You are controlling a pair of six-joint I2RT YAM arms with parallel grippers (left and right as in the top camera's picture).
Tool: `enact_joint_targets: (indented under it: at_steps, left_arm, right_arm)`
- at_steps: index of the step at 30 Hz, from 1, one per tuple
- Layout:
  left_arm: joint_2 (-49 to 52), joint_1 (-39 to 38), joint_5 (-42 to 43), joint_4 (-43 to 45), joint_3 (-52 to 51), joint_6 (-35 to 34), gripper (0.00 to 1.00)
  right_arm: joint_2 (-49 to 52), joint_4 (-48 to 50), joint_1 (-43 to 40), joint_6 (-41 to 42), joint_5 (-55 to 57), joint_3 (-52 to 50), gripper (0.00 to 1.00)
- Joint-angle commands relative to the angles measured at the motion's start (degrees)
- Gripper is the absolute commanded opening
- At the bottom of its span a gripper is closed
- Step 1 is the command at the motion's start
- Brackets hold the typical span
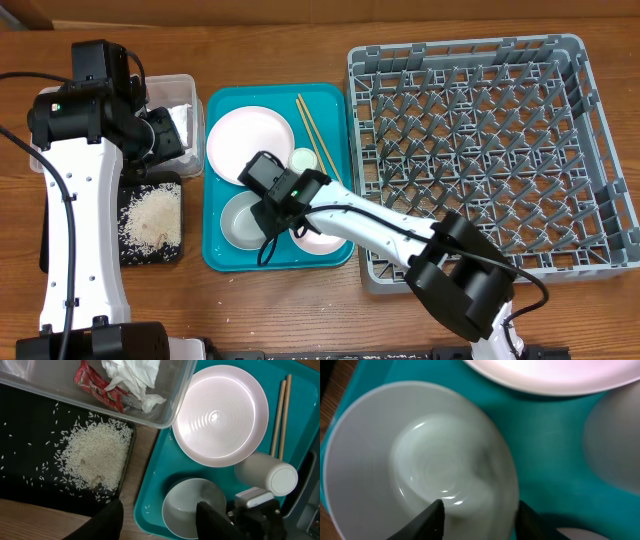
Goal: Sort waste into correct bins and load items into the dishwasher
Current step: 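Reach the right gripper to the white bowl and grasp its rim, then carry the white bowl with the right gripper into the rack's back corner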
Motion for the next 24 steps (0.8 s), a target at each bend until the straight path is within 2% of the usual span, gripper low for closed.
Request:
enact_joint_targets:
  at_steps: [1, 6, 12, 17, 23, 24]
  left_arm:
    - [-0.09, 0.37, -0.79, 0.42, 0.63, 0.9, 0.53]
    - [-0.09, 0.35, -0.81, 0.52, 0.63, 0.9, 0.57]
    - [-0.09, 0.35, -2.03, 0.66, 0.63, 0.9, 0.64]
    - [-0.09, 0.35, -2.01, 0.63, 0.63, 0.9, 0.71]
    - [-0.09, 0.33, -1.99, 0.66, 0.63, 0.87, 0.85]
    - [-0.09, 0.26, -1.79, 0.68, 0.63, 0.85, 0.91]
  right_arm:
    - [1.16, 0.37, 0.83, -0.57, 0.59, 1.53, 0.42]
    - [1.16, 0.57, 0.81, -0.35, 0.57, 1.55, 0.29]
    - [0.94, -6.03, 0.76, -0.11, 0.57, 5.33, 0.04]
    - [-1.42, -18.38, 0.02, 0.74, 0.55, 14.86, 0.04]
    - [-6.6, -30.05, -3.08, 0.74, 1.03, 23.1, 0.04]
    - [-8.72, -32.46, -4.81, 0.76, 1.64, 24.06, 0.04]
